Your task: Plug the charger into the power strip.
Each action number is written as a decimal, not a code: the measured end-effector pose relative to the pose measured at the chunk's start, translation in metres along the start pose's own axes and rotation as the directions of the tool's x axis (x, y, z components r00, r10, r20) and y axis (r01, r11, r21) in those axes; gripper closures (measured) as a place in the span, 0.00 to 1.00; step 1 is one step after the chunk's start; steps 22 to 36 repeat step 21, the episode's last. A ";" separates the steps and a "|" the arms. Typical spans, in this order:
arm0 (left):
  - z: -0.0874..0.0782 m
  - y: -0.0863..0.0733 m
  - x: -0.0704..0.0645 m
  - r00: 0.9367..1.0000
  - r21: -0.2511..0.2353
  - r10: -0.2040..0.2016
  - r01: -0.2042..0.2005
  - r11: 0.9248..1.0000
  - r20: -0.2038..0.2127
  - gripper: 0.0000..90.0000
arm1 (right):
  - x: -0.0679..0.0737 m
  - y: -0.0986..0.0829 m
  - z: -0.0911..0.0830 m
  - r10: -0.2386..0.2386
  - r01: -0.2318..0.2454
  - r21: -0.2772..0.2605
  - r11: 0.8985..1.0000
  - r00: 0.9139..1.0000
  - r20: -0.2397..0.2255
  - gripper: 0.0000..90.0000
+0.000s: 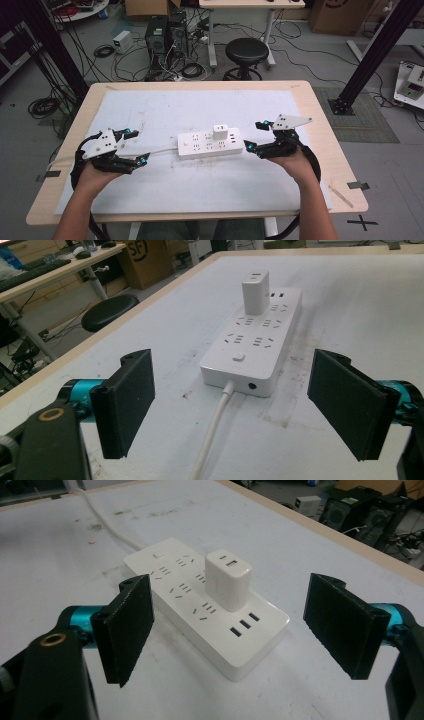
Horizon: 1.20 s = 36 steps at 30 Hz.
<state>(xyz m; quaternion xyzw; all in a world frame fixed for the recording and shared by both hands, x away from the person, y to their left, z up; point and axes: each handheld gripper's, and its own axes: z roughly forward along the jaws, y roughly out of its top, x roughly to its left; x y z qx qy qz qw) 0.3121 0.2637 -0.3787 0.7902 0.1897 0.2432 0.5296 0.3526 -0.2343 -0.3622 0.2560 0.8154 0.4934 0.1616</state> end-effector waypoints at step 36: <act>0.000 -0.002 0.003 1.000 0.017 -0.010 0.010 1.000 -0.012 0.21 | 0.004 0.006 0.002 -0.015 0.015 0.006 1.000 1.000 -0.019 0.23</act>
